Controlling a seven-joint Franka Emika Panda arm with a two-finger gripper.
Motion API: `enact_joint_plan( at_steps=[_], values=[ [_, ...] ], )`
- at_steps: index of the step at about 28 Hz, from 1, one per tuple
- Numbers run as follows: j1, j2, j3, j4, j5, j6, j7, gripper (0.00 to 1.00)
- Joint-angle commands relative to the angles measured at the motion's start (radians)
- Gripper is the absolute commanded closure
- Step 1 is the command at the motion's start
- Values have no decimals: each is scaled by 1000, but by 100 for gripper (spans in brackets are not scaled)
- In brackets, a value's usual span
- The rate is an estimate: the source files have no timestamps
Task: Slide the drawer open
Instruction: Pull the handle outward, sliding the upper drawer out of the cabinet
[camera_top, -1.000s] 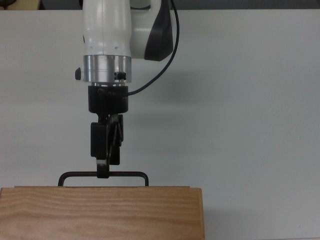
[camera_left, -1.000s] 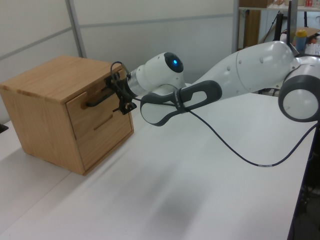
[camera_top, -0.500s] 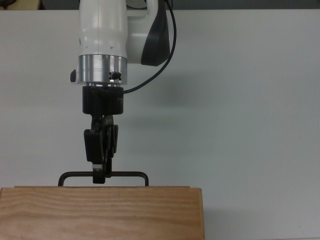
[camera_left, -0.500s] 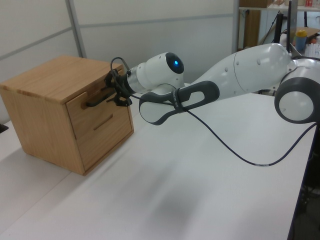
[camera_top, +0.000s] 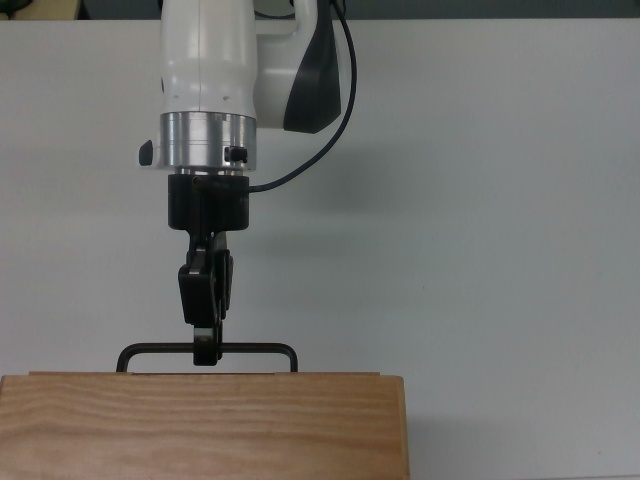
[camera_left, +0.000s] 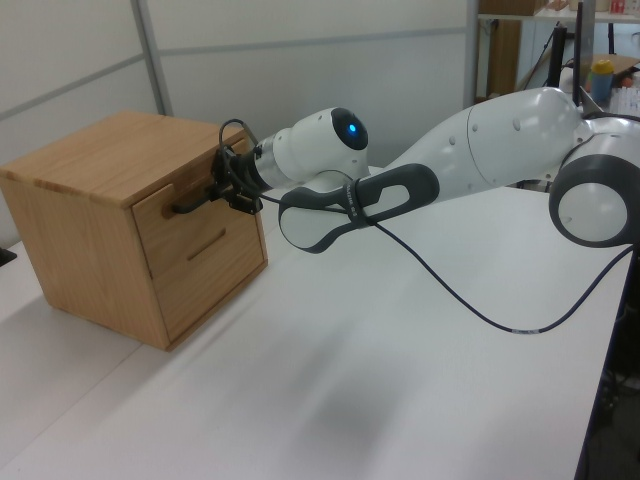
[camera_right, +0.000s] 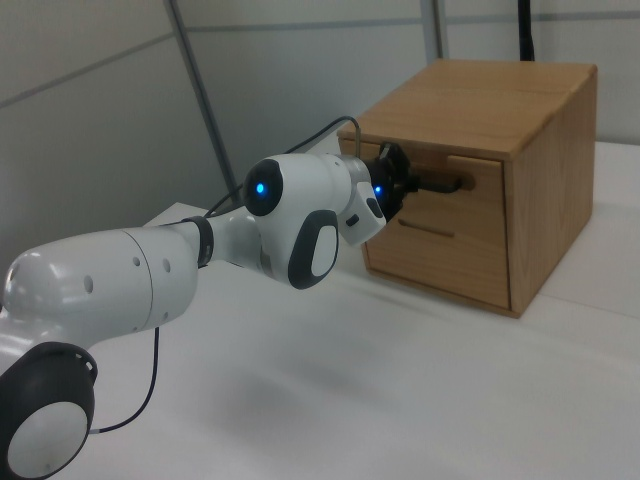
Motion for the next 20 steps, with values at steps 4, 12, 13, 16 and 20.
enact_joint_plan(
  at_steps=[4,12,13,16,20],
  values=[
    [9,-82,13,-89,-3,14,-43,100],
    [9,-154,15,-178,0,13,-39,100],
    [9,-161,15,-189,2,13,-37,100],
    [9,-191,16,-234,2,11,-37,100],
    [9,-225,16,-278,3,11,-34,100]
  ],
)
